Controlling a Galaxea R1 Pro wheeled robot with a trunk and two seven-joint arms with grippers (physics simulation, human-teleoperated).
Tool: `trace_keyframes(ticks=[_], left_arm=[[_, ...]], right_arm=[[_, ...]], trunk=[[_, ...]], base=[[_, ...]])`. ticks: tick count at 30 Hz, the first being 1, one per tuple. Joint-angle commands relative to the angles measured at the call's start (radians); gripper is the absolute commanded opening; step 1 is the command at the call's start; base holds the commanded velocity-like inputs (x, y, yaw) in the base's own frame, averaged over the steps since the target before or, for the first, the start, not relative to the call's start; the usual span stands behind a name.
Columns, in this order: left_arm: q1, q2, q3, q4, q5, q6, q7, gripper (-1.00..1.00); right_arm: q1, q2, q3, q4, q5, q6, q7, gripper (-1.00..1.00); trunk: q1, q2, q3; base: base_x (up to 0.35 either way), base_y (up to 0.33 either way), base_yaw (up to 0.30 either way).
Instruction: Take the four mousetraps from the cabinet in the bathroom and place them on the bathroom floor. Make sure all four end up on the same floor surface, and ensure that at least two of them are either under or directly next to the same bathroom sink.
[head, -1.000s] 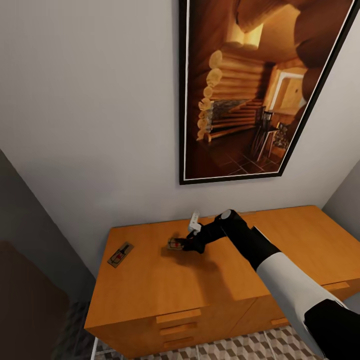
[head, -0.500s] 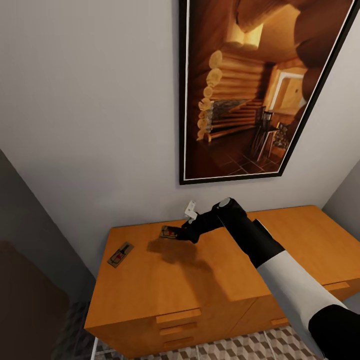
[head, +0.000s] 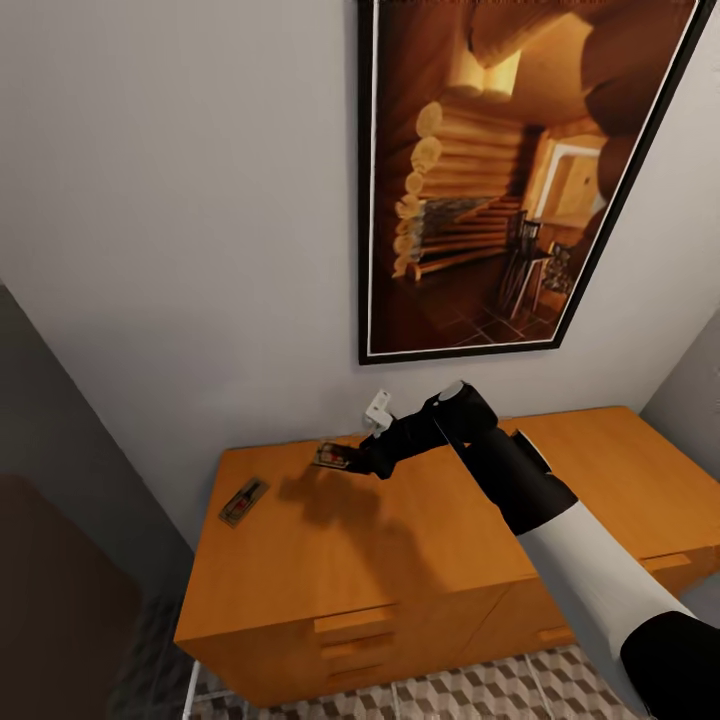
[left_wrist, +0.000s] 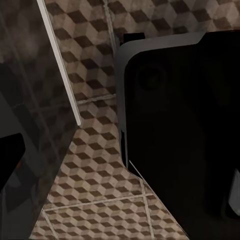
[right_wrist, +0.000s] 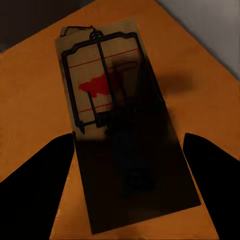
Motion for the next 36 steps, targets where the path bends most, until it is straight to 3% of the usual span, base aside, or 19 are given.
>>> trace_keyframes(ticks=[1,14,36], left_arm=[[0.0,-0.002,0.0,0.0,0.0,0.0,0.0,1.0],[0.0,-0.008,0.0,0.0,0.0,0.0,0.0,1.0],[0.0,-0.008,0.0,-0.001,0.0,0.0,0.0,1.0]], right_arm=[[0.0,0.0,0.0,0.0,0.0,0.001,0.0,-1.0],[0.0,0.0,0.002,-0.001,0.002,0.003,0.001,-1.0],[0.0,-0.001,0.002,0.001,0.003,0.003,-0.004,-1.0]], trunk=[[0.0,0.0,0.0],[0.0,0.0,0.0],[0.0,0.0,0.0]], base=[[-0.288,0.0,0.0],[-0.323,-0.019,0.0],[-0.295,-0.176,0.0]])
